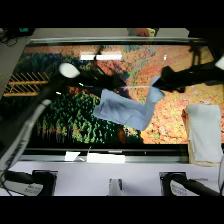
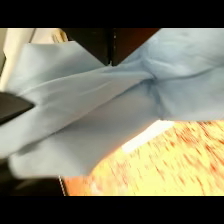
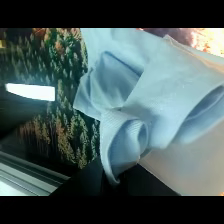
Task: Fold the shirts.
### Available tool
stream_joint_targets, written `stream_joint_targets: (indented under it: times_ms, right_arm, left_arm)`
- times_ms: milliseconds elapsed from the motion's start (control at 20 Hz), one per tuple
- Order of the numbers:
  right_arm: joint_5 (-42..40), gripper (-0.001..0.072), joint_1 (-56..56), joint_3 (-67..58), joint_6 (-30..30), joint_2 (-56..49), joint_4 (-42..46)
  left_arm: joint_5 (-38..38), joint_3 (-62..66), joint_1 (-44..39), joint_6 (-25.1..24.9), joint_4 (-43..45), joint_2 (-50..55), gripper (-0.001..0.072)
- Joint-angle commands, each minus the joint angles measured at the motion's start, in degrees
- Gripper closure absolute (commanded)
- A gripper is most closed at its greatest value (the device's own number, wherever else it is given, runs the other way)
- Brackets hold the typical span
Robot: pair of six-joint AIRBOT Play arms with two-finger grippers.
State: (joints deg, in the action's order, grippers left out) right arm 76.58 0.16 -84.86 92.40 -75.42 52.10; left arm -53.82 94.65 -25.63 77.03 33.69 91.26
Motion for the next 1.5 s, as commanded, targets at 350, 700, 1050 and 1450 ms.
stream_joint_targets:
  times_ms: [350, 700, 1050, 1450]
  right_arm:
    - [-26.2, 0.0162, 21.9, 0.0, 1.3, -23.3, -13.3]
    - [-5.3, 0.0159, 4.0, -0.1, 1.0, -14.1, 9.7]
    - [-6.6, 0.0093, -4.1, 19.5, 2.2, -13.3, 5.8]
    - [-12.7, 0.0333, 0.5, 22.4, 0.6, -18.8, 2.8]
  left_arm:
    - [-7.8, 0.0, 17.4, 4.9, 10.5, -29.3, 0.0677]
    - [-11.3, 0.0, 17.4, 4.9, 14.4, -29.5, 0.0677]
    - [-11.3, 0.0, 17.4, 4.9, 15.6, -29.5, 0.0677]
    - [-11.3, 0.0, 17.4, 4.9, 15.6, -29.4, 0.0677]
